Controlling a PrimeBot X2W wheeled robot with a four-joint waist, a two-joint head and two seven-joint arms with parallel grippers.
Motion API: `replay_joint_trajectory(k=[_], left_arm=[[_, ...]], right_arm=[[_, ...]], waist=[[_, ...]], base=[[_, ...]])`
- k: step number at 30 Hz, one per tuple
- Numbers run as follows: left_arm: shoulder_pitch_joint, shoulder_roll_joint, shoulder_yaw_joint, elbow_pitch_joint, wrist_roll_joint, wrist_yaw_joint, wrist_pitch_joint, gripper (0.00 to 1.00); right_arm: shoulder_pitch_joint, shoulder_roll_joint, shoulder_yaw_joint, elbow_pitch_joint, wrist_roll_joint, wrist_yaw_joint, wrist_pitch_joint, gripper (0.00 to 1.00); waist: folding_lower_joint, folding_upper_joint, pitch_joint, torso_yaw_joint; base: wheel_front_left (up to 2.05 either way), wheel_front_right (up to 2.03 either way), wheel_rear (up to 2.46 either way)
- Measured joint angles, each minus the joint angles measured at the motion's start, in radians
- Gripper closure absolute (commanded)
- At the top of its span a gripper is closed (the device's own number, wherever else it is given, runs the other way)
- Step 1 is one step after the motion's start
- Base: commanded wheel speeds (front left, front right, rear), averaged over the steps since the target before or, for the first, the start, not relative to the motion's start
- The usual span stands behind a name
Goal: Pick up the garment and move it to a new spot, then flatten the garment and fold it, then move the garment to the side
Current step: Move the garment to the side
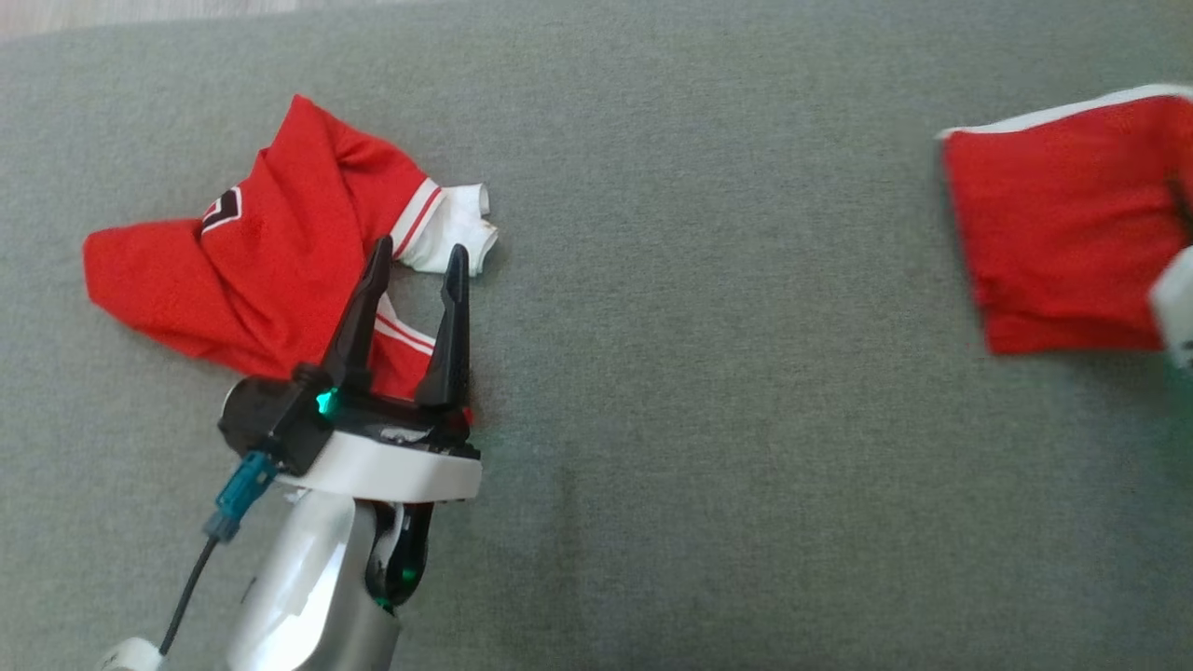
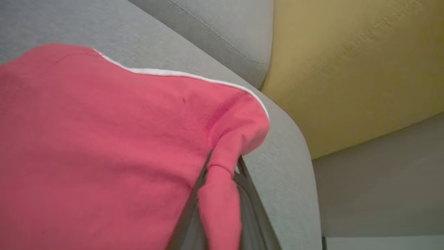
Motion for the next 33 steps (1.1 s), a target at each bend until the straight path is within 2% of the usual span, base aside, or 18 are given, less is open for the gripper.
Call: replay_joint_trajectory(k=[5,11,18,19,20,21,27,33], left_arm=[[-0.002,0.000,0.002,-0.001,0.000,0.000,0.000,0.00],[-0.021,0.000,0.008,-0.008,0.000,0.000,0.000,0.00],[-0.023,0.000,0.010,-0.011,0.002,0.000,0.000,0.00],[-0.023,0.000,0.010,-0.012,0.002,0.000,0.000,0.00],[-0.023,0.000,0.009,-0.012,0.002,0.000,0.000,0.00],[-0.023,0.000,0.009,-0.012,0.002,0.000,0.000,0.00],[-0.023,0.000,0.009,-0.006,0.002,0.000,0.000,0.00],[-0.016,0.000,0.013,-0.004,0.002,0.000,0.000,0.00]], right_arm=[[-0.049,-0.065,0.011,0.027,0.019,0.000,0.004,1.00],[-0.064,-0.092,0.012,0.047,0.015,0.000,0.022,1.00],[-0.072,-0.110,-0.032,0.060,-0.010,0.000,0.029,1.00],[-0.075,-0.110,-0.045,0.060,-0.011,0.000,0.029,0.75],[-0.076,-0.111,-0.058,0.060,-0.015,0.000,0.029,0.05],[-0.076,-0.111,-0.069,0.060,-0.020,0.000,0.029,0.00],[-0.075,-0.100,-0.148,0.060,-0.047,0.000,0.028,0.00],[-0.072,-0.063,-0.216,0.040,-0.061,0.000,0.019,0.00]], waist=[[0.0000,0.0000,0.019,0.016],[0.0000,0.0000,0.038,0.029],[0.0000,0.0000,0.053,0.032],[0.0000,0.0000,0.055,0.031],[0.0000,0.0000,0.056,0.031],[0.0001,0.0000,0.056,0.030],[0.0000,0.0000,0.027,0.023],[-0.0001,0.0000,-0.024,0.010]], base=[[0.00,0.00,0.00],[0.00,0.00,0.00],[0.00,0.00,0.00],[0.00,0.00,0.00],[0.00,0.00,0.00],[0.00,0.00,0.00],[0.00,0.00,0.00],[0.00,0.00,0.00]])
